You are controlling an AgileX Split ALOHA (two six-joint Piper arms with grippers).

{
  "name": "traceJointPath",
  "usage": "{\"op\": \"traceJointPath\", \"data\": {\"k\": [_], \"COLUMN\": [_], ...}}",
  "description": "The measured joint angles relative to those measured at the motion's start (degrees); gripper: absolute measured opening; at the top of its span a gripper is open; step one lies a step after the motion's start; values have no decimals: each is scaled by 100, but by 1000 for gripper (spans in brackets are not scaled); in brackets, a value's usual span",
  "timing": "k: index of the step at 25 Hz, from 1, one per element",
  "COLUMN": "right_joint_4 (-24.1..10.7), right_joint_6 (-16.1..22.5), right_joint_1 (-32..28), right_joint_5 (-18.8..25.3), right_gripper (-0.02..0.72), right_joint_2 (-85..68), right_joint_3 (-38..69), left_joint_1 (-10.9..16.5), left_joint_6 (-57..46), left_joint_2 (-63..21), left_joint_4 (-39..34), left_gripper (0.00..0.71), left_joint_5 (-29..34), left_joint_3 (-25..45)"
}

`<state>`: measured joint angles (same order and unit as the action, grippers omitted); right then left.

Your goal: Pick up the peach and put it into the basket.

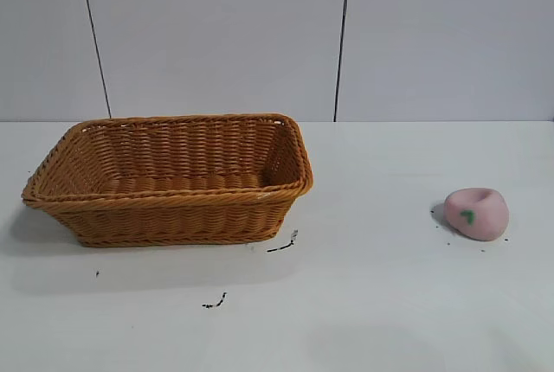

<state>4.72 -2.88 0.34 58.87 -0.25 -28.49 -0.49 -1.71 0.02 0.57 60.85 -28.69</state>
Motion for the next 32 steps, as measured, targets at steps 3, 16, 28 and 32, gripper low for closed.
{"op": "traceJointPath", "data": {"k": [3, 16, 28, 32], "right_joint_4": [13, 32, 19, 19], "right_joint_6": [0, 0, 0, -19], "right_joint_1": [0, 0, 0, 0], "right_joint_5": [0, -71, -151, -151], "right_gripper": [696, 696, 696, 696], "right_joint_2": [0, 419, 6046, 7674], "right_joint_3": [0, -193, -2249, -3156], "left_joint_1": [0, 0, 0, 0], "left_joint_6": [0, 0, 0, 0], "left_joint_2": [0, 0, 0, 0], "left_joint_4": [0, 0, 0, 0], "left_gripper": [693, 693, 693, 693], "left_joint_5": [0, 0, 0, 0], "left_joint_3": [0, 0, 0, 0]}}
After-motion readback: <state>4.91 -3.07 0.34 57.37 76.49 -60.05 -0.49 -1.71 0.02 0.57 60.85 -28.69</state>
